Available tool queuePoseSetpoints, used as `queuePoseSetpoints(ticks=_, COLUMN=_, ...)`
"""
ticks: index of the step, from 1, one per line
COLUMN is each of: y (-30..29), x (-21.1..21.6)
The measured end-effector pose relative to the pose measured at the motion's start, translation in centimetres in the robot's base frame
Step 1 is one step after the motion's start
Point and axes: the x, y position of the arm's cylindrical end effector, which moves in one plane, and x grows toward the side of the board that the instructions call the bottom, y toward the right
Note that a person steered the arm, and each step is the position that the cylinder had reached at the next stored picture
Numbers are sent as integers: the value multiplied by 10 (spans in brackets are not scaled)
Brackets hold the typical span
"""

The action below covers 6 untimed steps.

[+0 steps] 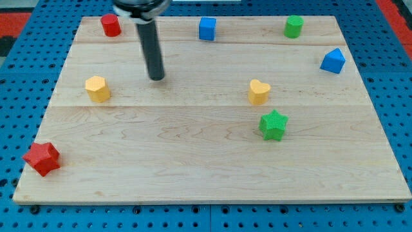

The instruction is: Push the yellow heart towards center right

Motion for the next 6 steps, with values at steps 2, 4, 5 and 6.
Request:
queuePoseSetpoints(ticks=2, y=30, x=-2)
queuePoseSetpoints(ticks=4, y=50, x=16)
queuePoseSetpoints(ticks=5, y=58, x=53)
queuePoseSetpoints(ticks=6, y=156, x=35)
